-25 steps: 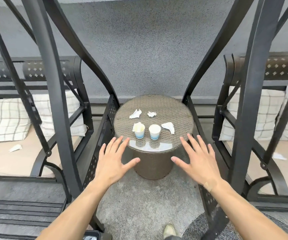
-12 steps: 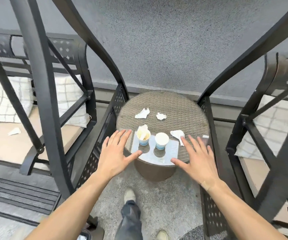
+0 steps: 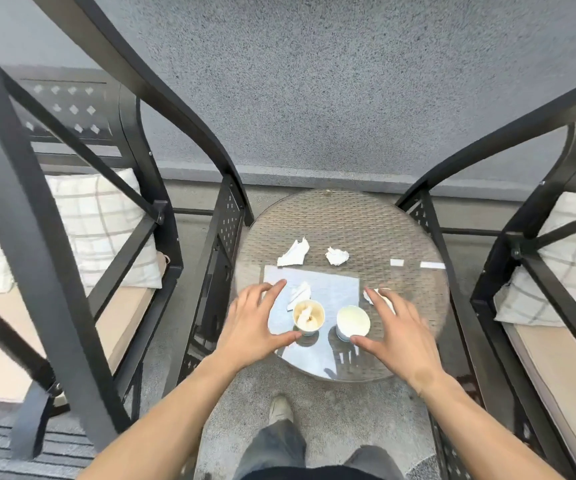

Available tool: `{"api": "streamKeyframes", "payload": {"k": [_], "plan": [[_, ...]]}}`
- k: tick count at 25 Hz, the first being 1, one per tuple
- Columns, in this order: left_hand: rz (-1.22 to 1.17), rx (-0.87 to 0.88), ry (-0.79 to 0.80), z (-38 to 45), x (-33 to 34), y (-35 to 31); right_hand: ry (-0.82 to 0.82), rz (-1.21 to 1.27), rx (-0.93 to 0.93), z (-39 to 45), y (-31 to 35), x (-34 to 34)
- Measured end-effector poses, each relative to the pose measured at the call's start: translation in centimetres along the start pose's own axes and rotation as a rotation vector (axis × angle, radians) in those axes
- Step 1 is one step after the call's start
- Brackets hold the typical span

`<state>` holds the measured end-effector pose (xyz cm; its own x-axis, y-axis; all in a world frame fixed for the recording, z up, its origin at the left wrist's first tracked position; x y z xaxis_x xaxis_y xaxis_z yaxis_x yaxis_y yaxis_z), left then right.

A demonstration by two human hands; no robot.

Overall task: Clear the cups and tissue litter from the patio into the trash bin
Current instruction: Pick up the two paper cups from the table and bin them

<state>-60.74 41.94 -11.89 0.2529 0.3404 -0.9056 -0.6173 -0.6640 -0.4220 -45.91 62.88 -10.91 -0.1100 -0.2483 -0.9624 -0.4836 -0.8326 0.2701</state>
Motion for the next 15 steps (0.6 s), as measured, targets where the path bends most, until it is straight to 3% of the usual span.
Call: {"api": "streamKeyframes", "payload": {"k": [8,15], "plan": [[0.064,0.064,0.256,4.4,7.4,-0.3,0.143,-0.032,0.084,2.0,-1.8,4.3],[0.214,0.124,0.425,5.8,12.7,-1.5,0.313,-0.002,0.013,3.8,-2.5,8.7]]}}
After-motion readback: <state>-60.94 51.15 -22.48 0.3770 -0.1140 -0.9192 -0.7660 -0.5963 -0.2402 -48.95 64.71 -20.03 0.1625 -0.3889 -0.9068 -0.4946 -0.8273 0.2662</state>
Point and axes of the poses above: each hand's wrist, its own z-axis towards the middle knuckle, its own x-axis out of the palm, y = z × x, the point moved 10 cm from there along z, towards the middle knuckle, and after that the axes turned 7 degrees about -y, right-handed, at the moved point
